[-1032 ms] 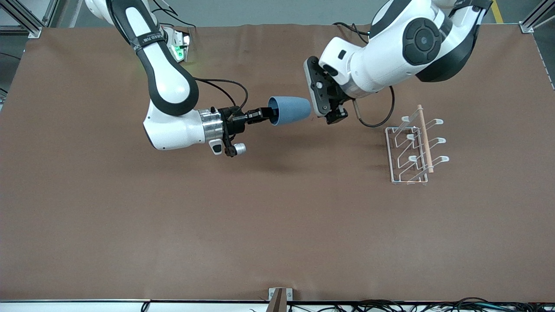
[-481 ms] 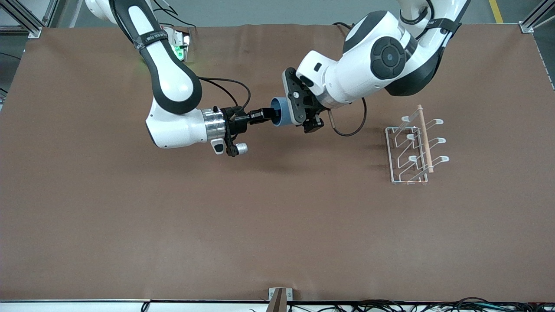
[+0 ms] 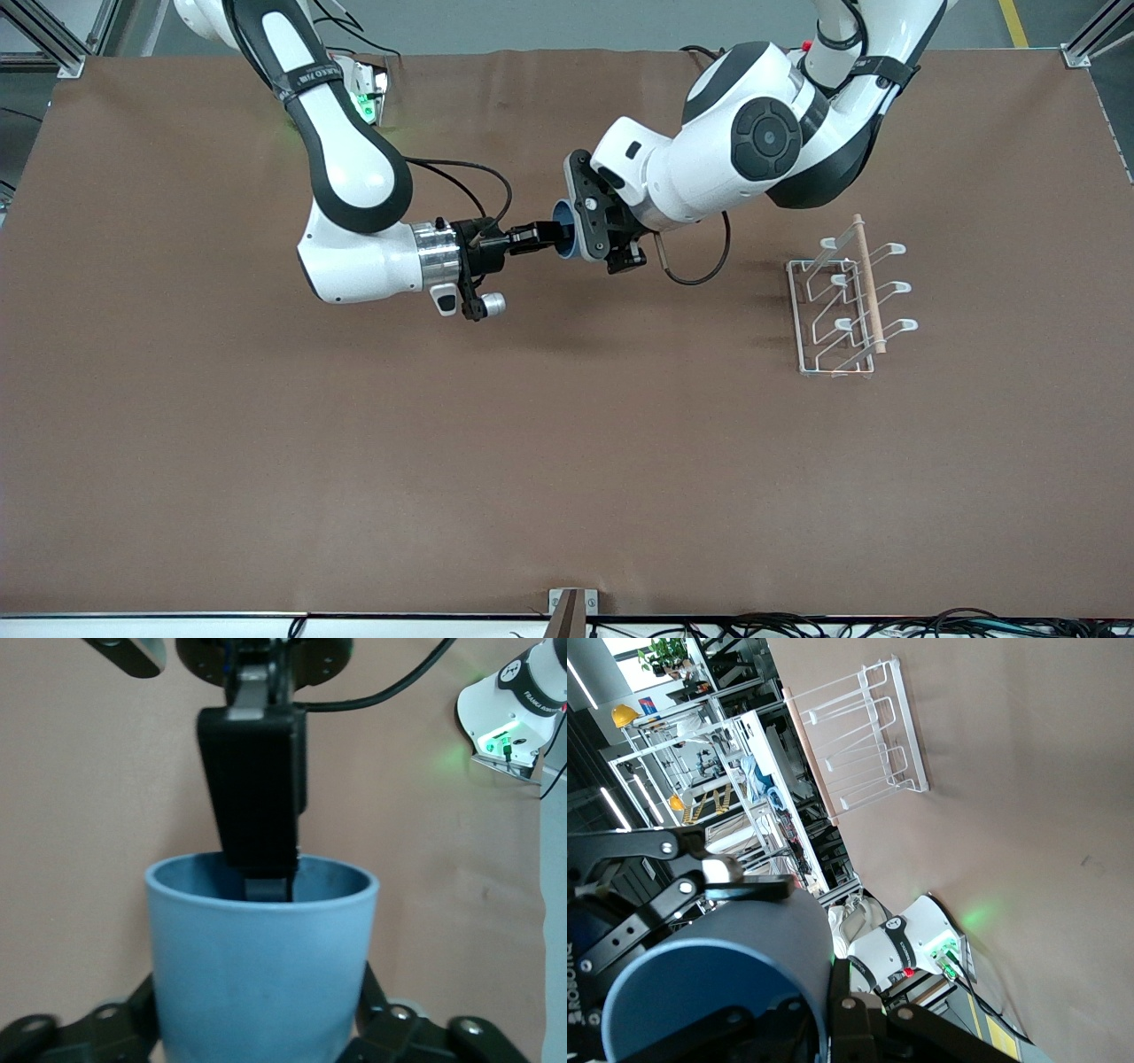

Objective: Hang cup on cup holder
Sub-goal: 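Grasp the blue cup's rim with the left gripper from the right gripper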

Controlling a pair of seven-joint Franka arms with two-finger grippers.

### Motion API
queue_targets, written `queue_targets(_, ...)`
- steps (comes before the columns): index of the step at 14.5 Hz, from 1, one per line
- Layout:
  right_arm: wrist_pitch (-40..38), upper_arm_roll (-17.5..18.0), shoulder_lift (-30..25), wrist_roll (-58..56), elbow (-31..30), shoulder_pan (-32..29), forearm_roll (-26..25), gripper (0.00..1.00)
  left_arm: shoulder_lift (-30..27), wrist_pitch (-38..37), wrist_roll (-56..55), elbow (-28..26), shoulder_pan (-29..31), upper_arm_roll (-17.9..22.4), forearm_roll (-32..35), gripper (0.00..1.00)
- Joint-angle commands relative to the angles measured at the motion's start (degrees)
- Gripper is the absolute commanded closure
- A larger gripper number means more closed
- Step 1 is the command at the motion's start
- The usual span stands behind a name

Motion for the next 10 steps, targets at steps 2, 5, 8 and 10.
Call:
queue_targets(2,0.5,-0.5,-0.9,-0.4,-0.9,0.6,1.8,0.96,-0.8,0.5,0.0,-1.8,0.3,-0.2,0.1,0.61)
queue_targets(5,0.1,-0.5,-0.8,0.3,-0.7,0.5,1.7,0.59,-1.1,-0.2,0.1,-1.7,0.6,-0.2,0.5,0.76)
queue_targets(8,0.0,-0.6,-1.1,0.2,-0.7,0.5,0.8,0.00,-2.0,-1.8,-0.1,-1.5,0.7,0.0,2.7,0.81)
queue_targets(10,-0.2,-0.9,-1.7,0.2,-0.7,-0.4,0.3,0.00,-2.6,-2.4,-1.9,-1.3,0.6,0.1,8.9,0.83)
